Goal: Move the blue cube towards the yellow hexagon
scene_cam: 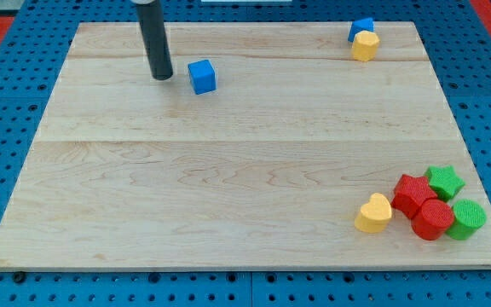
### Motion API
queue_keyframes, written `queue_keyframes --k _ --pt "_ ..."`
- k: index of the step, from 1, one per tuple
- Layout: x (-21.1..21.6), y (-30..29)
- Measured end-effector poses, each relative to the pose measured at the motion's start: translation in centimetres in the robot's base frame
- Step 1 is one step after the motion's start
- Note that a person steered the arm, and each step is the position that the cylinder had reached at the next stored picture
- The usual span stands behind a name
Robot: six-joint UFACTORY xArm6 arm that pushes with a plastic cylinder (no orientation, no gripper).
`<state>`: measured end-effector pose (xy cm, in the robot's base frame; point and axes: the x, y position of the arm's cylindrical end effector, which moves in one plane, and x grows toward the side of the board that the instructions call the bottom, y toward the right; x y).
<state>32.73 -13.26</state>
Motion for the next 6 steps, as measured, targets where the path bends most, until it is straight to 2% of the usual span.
queue_keyframes --k 1,5,6 --pt "0.6 3.5" --pt "-5.0 21.3" --pt "-5.1 23.1"
